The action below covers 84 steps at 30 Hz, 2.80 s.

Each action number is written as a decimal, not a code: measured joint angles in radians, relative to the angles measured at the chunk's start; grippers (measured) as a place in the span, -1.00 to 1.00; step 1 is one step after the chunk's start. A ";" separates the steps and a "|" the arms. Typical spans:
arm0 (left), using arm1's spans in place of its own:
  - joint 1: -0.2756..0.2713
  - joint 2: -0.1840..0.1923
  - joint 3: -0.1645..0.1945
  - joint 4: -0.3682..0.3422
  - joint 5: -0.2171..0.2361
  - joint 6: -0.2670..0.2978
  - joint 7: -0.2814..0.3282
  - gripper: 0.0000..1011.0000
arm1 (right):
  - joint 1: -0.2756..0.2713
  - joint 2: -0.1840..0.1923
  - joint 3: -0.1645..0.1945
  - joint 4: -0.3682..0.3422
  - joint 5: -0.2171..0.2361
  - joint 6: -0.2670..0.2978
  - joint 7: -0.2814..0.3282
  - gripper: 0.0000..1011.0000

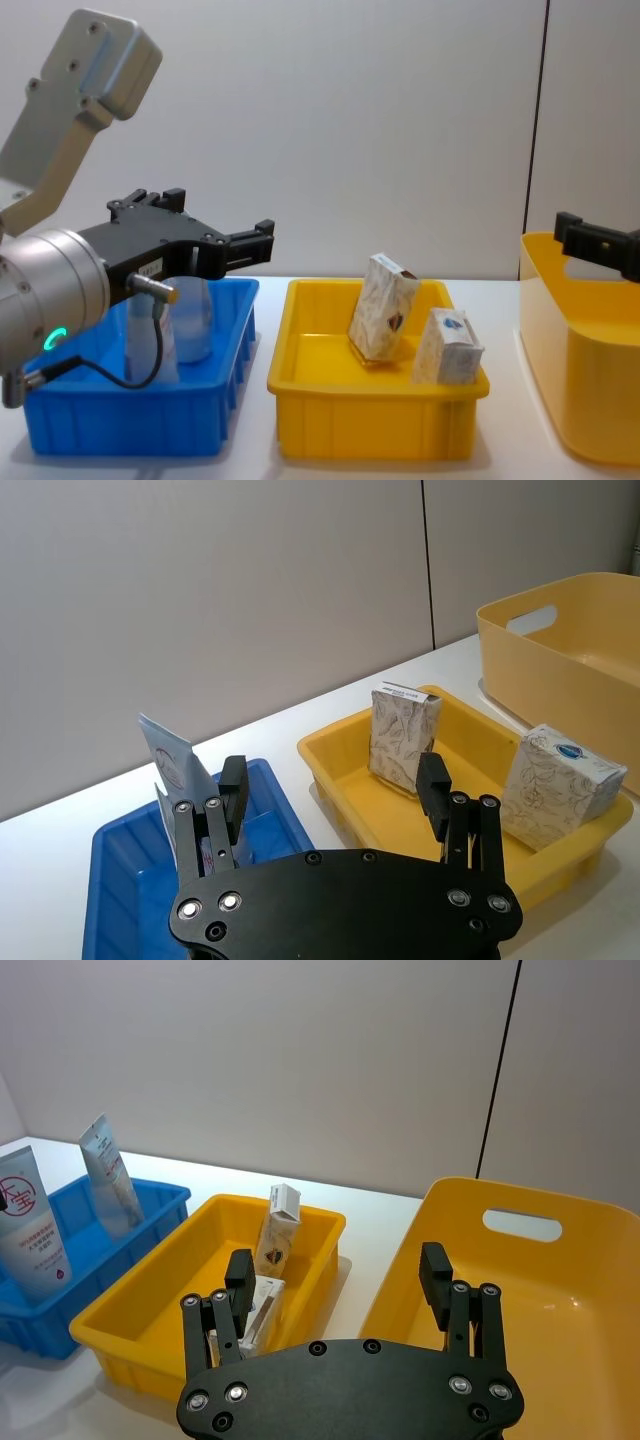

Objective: Bimanual collaborative sorting of washing and personal care products

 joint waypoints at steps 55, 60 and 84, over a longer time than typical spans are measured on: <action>0.000 0.000 0.000 0.000 0.000 0.000 0.000 0.98 | 0.048 -0.071 -0.050 0.023 -0.030 0.141 -0.053 0.99; 0.000 0.000 0.000 0.000 0.000 0.000 0.000 0.98 | 0.071 -0.102 -0.072 0.044 -0.042 0.195 -0.076 0.98; 0.000 0.000 0.000 0.000 0.000 0.000 0.000 0.98 | 0.180 -0.220 -0.129 0.184 -0.095 0.336 -0.145 0.99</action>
